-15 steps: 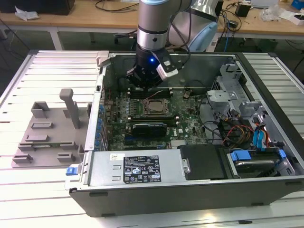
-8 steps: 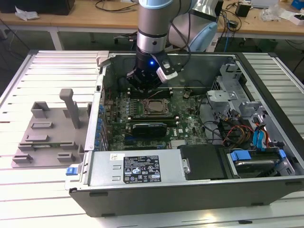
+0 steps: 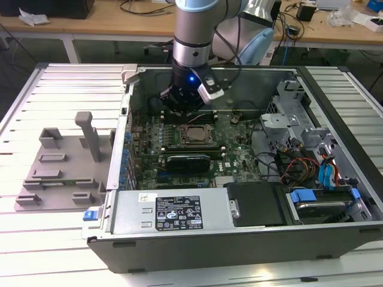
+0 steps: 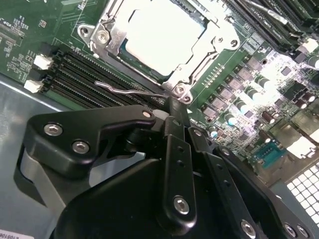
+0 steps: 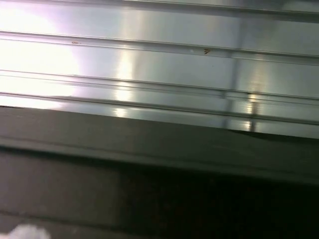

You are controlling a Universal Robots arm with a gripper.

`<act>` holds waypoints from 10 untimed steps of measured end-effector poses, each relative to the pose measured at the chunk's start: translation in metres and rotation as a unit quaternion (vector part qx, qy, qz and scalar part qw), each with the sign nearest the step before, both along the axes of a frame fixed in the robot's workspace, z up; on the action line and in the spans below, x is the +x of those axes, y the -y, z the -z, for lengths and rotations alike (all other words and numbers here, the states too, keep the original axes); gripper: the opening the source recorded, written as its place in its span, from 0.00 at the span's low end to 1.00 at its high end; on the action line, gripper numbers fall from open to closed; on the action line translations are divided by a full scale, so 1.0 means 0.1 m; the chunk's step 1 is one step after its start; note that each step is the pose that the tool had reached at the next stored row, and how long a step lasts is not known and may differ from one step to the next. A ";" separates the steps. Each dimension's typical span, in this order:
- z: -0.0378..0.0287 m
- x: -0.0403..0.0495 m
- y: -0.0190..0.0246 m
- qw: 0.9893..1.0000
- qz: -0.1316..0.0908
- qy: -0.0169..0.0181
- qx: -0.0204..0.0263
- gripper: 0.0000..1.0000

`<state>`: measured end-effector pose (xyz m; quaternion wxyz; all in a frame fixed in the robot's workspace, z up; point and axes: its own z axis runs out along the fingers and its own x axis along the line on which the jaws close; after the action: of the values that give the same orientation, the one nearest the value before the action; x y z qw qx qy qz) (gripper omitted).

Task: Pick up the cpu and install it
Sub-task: 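Install the first cpu locking lever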

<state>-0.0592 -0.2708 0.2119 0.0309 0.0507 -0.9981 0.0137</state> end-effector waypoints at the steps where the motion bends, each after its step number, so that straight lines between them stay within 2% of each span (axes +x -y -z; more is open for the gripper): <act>1: 0.004 0.005 0.000 1.000 0.000 0.000 0.000 0.11; 10: 0.028 0.113 0.000 1.000 -0.001 0.000 0.000 0.11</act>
<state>-0.0479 -0.2708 0.2091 0.0310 0.0515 -0.9981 0.0138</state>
